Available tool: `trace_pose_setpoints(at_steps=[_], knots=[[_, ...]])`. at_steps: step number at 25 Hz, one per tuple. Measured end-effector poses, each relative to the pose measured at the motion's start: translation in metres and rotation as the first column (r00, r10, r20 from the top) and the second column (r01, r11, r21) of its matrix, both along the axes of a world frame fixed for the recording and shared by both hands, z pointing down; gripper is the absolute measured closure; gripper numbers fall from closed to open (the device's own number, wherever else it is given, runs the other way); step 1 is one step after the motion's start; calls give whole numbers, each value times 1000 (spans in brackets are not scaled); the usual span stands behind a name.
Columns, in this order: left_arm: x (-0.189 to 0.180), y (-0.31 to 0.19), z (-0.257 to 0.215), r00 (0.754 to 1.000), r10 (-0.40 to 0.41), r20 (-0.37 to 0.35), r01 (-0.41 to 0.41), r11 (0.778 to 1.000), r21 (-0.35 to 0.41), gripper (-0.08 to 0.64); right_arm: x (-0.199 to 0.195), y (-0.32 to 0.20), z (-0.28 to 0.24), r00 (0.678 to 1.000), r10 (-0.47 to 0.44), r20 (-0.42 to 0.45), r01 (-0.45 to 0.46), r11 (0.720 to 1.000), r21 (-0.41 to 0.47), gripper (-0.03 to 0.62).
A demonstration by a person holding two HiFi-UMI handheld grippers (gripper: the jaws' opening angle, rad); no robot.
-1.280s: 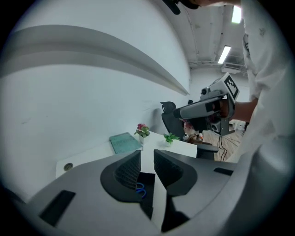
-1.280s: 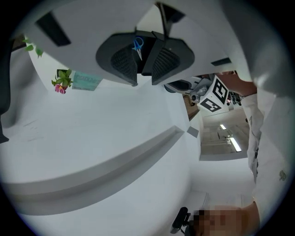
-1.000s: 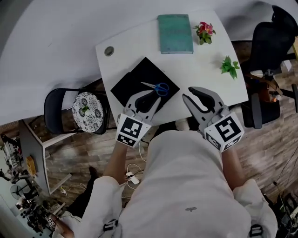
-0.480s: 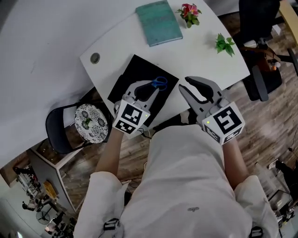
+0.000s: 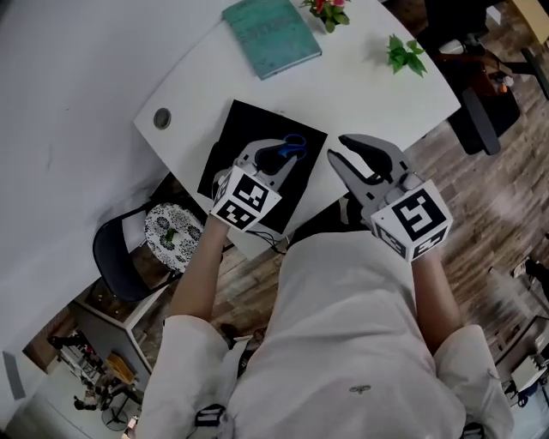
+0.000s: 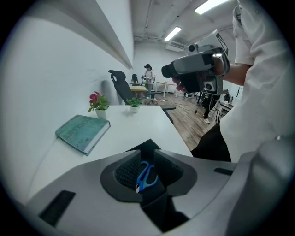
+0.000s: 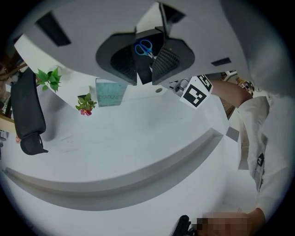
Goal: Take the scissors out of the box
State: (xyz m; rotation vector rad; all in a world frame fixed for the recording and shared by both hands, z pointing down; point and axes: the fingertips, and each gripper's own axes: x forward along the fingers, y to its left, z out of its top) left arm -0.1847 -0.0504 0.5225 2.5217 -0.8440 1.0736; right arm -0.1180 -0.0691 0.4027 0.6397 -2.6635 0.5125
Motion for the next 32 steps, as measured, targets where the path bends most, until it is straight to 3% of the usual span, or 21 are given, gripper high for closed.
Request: trace_pose_setpoints(at_steps=[8,14,32], knots=[[6,-3,31,991,117,67,-112,991,-79,460,0,-2,8,999,31,-9,-31,999,-19,497],[11,2,54,966,222,134,-202,968,-149,459,1,-5,14,999,38,-23,-38,999,-34,497],[17,1,93,907,343,242,-274,921,-279,459,12,-7,21,998,67,-21,-68,995,-69,497]])
